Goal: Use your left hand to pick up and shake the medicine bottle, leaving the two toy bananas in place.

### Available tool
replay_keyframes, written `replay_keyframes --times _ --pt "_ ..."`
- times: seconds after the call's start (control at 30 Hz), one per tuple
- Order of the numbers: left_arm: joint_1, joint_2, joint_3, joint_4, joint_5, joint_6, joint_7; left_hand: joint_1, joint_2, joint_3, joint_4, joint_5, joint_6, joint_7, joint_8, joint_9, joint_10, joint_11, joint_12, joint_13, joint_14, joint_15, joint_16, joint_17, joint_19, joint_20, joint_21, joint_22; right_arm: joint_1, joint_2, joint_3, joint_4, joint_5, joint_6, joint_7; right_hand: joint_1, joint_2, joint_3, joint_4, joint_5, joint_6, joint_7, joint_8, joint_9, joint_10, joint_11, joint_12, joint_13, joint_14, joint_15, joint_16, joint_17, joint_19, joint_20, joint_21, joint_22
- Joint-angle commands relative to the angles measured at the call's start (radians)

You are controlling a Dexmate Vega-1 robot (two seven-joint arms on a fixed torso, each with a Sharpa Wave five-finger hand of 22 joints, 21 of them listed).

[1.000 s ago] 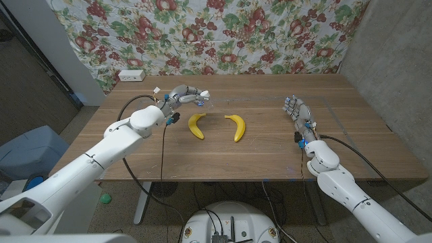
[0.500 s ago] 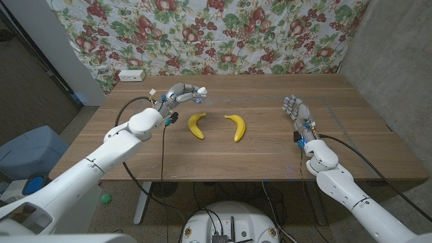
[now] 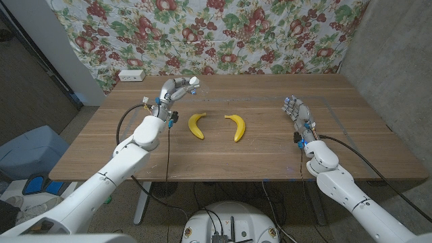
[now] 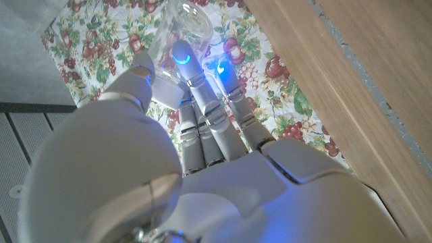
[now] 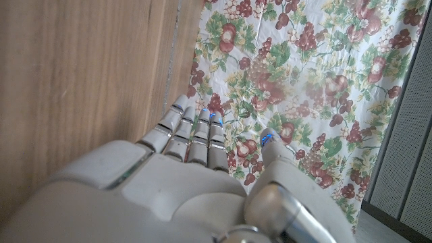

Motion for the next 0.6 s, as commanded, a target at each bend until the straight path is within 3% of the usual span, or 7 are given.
replay_keyframes --times 0.03,0.23,0.43,0.6 --pt "0.042 -0.083 -0.027 0.029 0.038 -0.113 0.087 0.122 0.133 0.024 0.019 0.003 0.16 -0.071 0.003 0.093 0.288 -0.191 0.0 0.31 0.002 -0.006 -0.004 0.002 -0.003 -0.134 0.008 0.003 -0.007 -0.006 0.005 -0.004 0.005 0.007 0.01 0.004 0.002 -0.002 0.001 0.004 0.002 0.002 0.001 0.003 0.005 -0.001 -0.004 0.0 0.007 0.001 -0.004 0.003 0.006 -0.003 -0.004 0.002" --pt "0.045 -0.065 -0.028 0.0 0.028 -0.056 0.061 0.121 0.133 0.025 0.02 0.004 0.16 -0.071 0.002 0.093 0.287 -0.192 -0.002 0.311 0.005 -0.005 -0.003 0.004 -0.004 -0.133 0.01 0.003 -0.009 -0.007 0.007 -0.003 0.005 0.011 0.011 0.003 0.002 -0.002 0.001 0.004 0.001 0.003 0.0 0.003 0.005 -0.001 -0.004 0.0 0.007 0.001 -0.004 0.003 0.007 -0.004 -0.005 0.002" --pt "0.025 0.017 -0.019 -0.085 -0.015 0.141 -0.017 0.121 0.132 0.025 0.019 0.003 0.163 -0.073 0.002 0.092 0.289 -0.194 -0.002 0.312 0.004 -0.006 -0.007 0.003 -0.005 -0.134 0.011 0.003 -0.013 -0.007 0.01 -0.005 0.009 0.011 0.01 0.003 0.002 -0.002 0.001 0.004 0.002 0.003 0.001 0.003 0.005 -0.001 -0.004 0.0 0.007 0.001 -0.005 0.003 0.008 -0.003 -0.007 0.002" --pt "-0.006 0.076 0.001 -0.124 -0.032 0.254 -0.078 0.121 0.132 0.025 0.019 0.003 0.163 -0.071 0.001 0.092 0.289 -0.193 -0.004 0.31 0.006 -0.005 -0.006 0.005 -0.006 -0.133 0.013 0.003 -0.016 -0.006 0.012 -0.003 0.013 0.012 0.012 0.003 0.002 -0.002 0.001 0.004 0.002 0.003 0.001 0.003 0.004 -0.001 -0.005 0.0 0.007 0.001 -0.005 0.003 0.008 -0.004 -0.009 0.002"
